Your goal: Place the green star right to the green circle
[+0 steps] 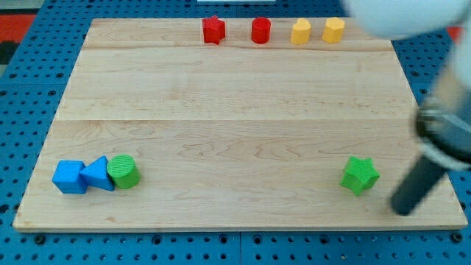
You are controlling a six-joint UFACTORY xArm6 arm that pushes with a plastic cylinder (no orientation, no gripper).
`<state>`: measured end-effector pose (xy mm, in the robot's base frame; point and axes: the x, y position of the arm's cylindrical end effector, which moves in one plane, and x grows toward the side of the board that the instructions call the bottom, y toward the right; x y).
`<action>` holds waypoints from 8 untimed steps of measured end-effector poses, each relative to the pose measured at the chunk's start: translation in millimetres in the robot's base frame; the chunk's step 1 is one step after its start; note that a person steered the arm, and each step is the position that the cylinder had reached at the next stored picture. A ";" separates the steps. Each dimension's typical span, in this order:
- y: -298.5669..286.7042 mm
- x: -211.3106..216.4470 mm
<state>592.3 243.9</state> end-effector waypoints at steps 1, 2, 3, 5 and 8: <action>18.8 -19.6; -61.9 -41.4; -145.6 -61.7; -278.6 -77.7; -244.7 -40.8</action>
<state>551.5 -0.8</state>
